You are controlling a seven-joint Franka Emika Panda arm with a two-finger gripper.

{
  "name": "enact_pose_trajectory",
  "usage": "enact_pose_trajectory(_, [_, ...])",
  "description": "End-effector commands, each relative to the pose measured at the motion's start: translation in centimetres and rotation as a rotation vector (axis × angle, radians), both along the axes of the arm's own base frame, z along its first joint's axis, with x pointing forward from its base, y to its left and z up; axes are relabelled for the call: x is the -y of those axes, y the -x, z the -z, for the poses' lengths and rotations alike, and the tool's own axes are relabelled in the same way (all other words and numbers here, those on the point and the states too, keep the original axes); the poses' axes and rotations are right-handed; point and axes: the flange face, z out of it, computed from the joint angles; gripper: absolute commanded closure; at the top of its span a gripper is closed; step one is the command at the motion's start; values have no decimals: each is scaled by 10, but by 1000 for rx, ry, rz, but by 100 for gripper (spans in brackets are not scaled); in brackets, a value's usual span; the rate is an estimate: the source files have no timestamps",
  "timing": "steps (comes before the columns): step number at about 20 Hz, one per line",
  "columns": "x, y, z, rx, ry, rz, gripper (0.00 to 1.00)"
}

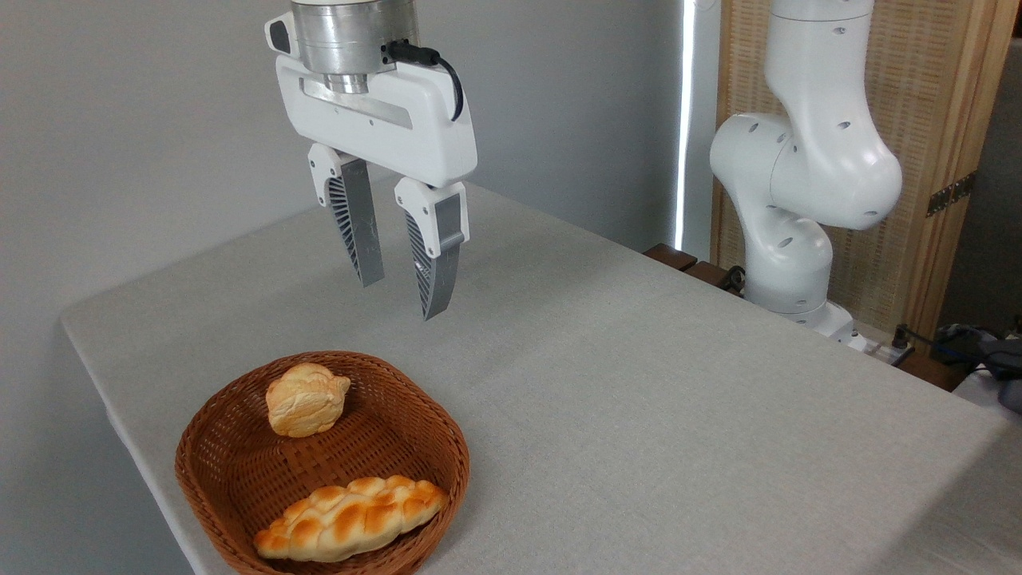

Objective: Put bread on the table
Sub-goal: 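Lower the open gripper toward the small round bun in the basket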

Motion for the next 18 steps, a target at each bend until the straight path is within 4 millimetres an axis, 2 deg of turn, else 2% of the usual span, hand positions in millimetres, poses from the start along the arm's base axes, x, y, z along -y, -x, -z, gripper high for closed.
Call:
enact_pose_trajectory(1, [2, 2, 2, -28, -1, 14, 0])
enact_pose_trajectory(11, [4, 0, 2, -15, -1, 18, 0])
enact_pose_trajectory(15, [10, -23, 10, 84, 6, 22, 0])
enact_pose_trajectory(17, [19, -36, 18, 132, 10, 35, 0])
enact_pose_trajectory(18, [31, -41, 25, 138, 11, 52, 0])
